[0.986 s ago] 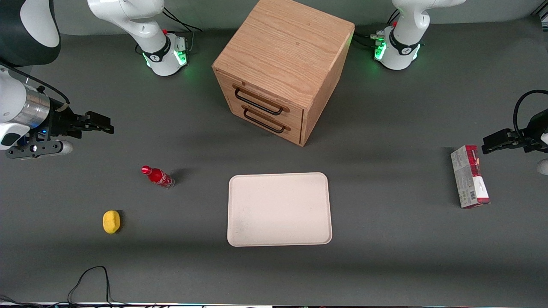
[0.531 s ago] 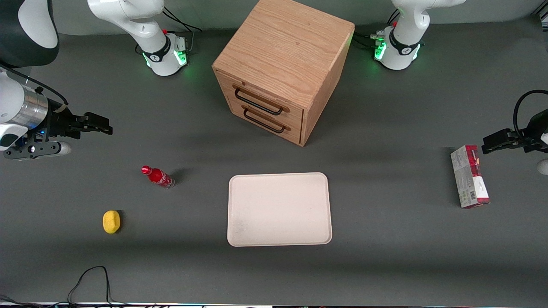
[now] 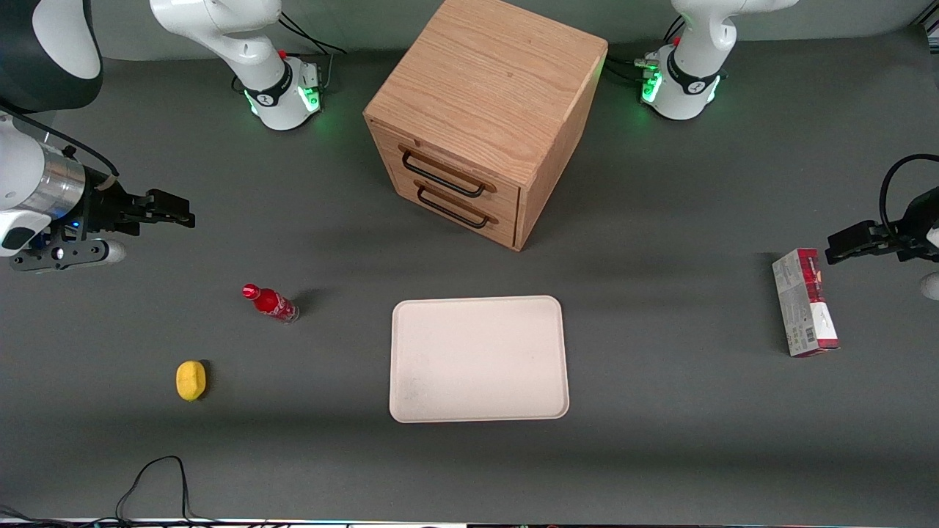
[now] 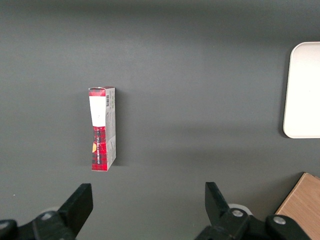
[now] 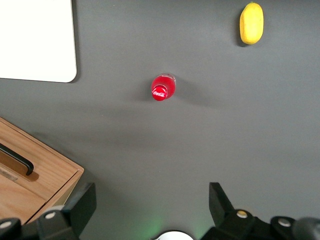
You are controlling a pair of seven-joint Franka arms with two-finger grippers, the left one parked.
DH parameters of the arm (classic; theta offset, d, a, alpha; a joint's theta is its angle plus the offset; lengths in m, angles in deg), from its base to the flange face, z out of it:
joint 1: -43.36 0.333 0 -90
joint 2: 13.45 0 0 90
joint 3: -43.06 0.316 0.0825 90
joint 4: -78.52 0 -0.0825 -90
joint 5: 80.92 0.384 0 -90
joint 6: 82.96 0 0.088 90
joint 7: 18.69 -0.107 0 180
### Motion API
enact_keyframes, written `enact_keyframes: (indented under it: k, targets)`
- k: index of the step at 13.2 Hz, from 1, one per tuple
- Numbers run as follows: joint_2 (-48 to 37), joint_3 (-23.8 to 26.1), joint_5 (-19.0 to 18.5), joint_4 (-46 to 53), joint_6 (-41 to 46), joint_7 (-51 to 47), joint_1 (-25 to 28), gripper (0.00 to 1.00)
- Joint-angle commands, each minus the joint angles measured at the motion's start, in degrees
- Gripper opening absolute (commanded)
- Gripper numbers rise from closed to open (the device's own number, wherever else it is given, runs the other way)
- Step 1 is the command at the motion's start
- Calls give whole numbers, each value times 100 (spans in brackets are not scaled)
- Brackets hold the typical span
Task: Place coke bottle on tray
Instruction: 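Move the open right gripper down over the red Coca-Cola bottle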
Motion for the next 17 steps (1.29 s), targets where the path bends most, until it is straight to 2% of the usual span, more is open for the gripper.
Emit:
enact_keyframes:
  k: [1,4,10,15,17]
  targets:
    - [-341,-35,22,-26,339,-25,164,100]
    - [-790,-35,22,-324,402,-43,182,100]
    - [-765,-27,22,-571,262,-34,174,100]
    - [-572,-27,22,-2107,-1809,-34,174,100]
    - [-125,-18,31,-2144,-2312,-34,174,100]
